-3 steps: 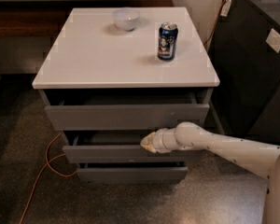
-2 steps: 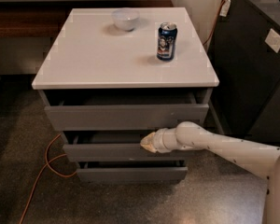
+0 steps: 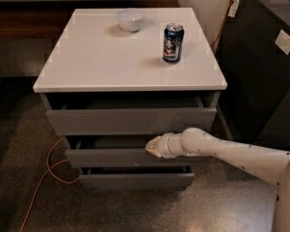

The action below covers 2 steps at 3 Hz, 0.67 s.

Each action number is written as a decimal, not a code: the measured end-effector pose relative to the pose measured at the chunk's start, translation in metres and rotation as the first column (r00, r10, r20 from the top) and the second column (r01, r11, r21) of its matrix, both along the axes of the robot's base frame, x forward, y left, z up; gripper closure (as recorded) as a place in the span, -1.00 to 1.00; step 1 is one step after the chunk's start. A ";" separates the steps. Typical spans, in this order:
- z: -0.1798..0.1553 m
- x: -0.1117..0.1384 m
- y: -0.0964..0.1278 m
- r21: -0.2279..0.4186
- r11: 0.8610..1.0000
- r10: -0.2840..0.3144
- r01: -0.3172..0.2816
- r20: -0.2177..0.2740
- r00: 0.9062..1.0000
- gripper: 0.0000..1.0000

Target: Open middle drawer

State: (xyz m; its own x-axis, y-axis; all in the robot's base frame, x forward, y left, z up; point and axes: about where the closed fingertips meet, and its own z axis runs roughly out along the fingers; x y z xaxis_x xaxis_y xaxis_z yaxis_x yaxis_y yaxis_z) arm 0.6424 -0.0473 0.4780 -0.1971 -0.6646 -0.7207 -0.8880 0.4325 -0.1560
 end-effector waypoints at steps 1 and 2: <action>0.000 0.006 0.002 -0.043 0.999 -0.012 0.014 0.059 0.998 1.00; -0.002 0.011 0.007 -0.105 0.994 -0.011 0.025 0.138 0.990 1.00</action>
Offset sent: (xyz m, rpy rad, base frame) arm 0.0182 0.0101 -0.0012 -0.1842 -0.2392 -0.0312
